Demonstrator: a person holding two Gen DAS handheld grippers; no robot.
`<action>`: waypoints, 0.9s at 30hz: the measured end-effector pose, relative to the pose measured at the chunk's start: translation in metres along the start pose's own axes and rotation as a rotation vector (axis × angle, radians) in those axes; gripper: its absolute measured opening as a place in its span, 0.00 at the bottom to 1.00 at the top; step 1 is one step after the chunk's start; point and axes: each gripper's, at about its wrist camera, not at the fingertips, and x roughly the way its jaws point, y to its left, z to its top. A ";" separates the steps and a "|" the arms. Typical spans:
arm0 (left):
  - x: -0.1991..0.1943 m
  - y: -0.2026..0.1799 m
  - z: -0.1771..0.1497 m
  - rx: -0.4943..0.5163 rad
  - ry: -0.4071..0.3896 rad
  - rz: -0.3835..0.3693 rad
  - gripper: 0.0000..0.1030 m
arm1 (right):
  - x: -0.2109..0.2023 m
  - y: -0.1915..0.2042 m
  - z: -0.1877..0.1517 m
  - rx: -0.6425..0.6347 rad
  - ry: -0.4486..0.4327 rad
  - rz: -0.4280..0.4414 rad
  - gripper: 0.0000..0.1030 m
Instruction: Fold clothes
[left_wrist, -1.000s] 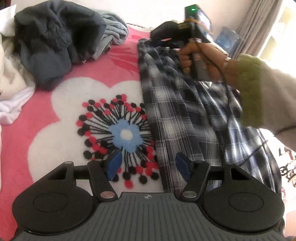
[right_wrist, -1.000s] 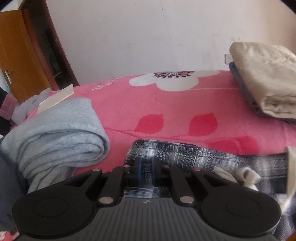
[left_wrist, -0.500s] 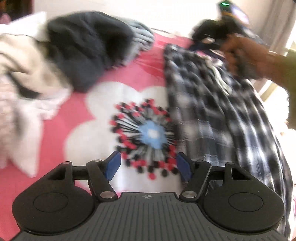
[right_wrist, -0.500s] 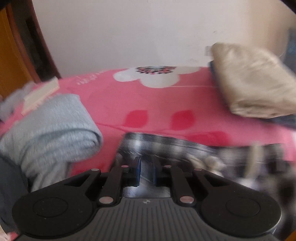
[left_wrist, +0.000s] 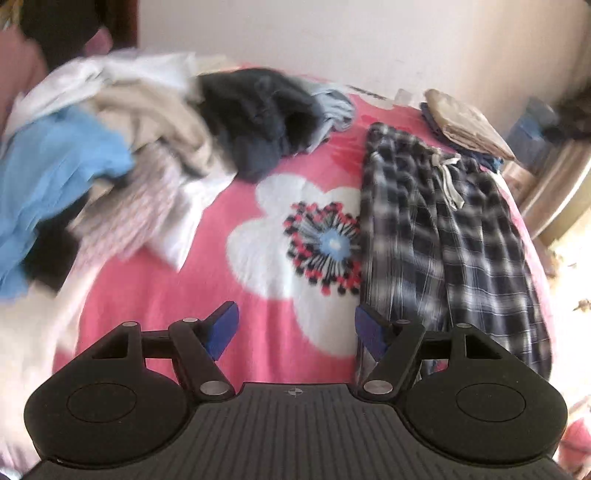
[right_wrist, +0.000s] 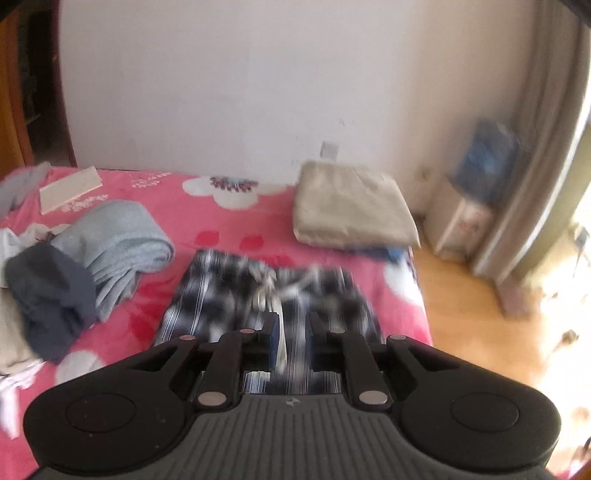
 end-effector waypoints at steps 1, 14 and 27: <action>-0.005 0.003 -0.005 -0.014 0.000 0.001 0.68 | -0.008 -0.008 -0.003 0.030 0.015 0.006 0.15; -0.078 0.035 -0.076 0.011 -0.048 -0.068 0.72 | -0.153 -0.127 -0.100 0.086 -0.125 0.142 0.38; -0.055 -0.011 -0.160 0.180 0.101 -0.159 0.74 | -0.141 -0.103 -0.319 0.162 0.057 0.386 0.38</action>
